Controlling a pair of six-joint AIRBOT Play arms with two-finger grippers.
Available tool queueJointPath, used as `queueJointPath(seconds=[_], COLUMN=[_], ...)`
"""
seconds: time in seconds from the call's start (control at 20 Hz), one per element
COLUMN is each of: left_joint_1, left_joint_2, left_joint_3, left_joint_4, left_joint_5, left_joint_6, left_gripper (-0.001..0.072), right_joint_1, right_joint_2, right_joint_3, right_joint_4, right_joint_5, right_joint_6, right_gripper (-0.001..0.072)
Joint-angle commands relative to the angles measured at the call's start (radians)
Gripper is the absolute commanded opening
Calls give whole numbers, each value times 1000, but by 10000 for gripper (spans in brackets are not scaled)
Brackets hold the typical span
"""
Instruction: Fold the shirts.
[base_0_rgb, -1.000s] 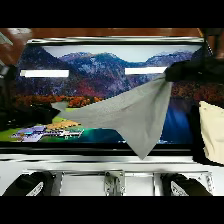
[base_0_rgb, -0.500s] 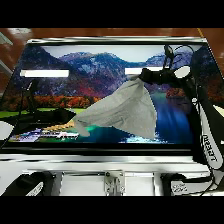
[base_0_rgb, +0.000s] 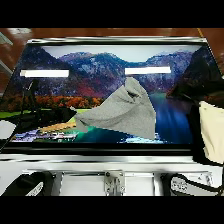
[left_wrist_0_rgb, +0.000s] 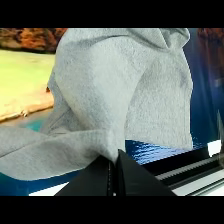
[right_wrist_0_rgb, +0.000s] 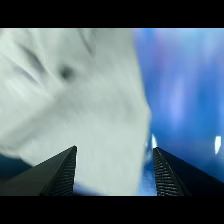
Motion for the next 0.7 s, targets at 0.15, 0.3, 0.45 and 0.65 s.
queueJointPath(seconds=[0.15, 0.3, 0.45, 0.65], left_joint_1=[0, 0, 0, 0], left_joint_2=[2, 2, 2, 2], left_joint_3=[0, 0, 0, 0], left_joint_4=[0, -1, 0, 0], left_joint_5=[0, -7, -26, -26], left_joint_6=[16, 16, 16, 16], left_gripper=[37, 37, 37, 37], right_joint_1=[-115, -32, 24, 80], right_joint_2=[33, 32, 7, -50], right_joint_3=[-453, -566, -597, -597], right_joint_4=[130, 103, 95, 98], right_joint_5=[129, -10, -69, -92], right_joint_6=[4, 4, 29, 29], right_gripper=[673, 672, 672, 672])
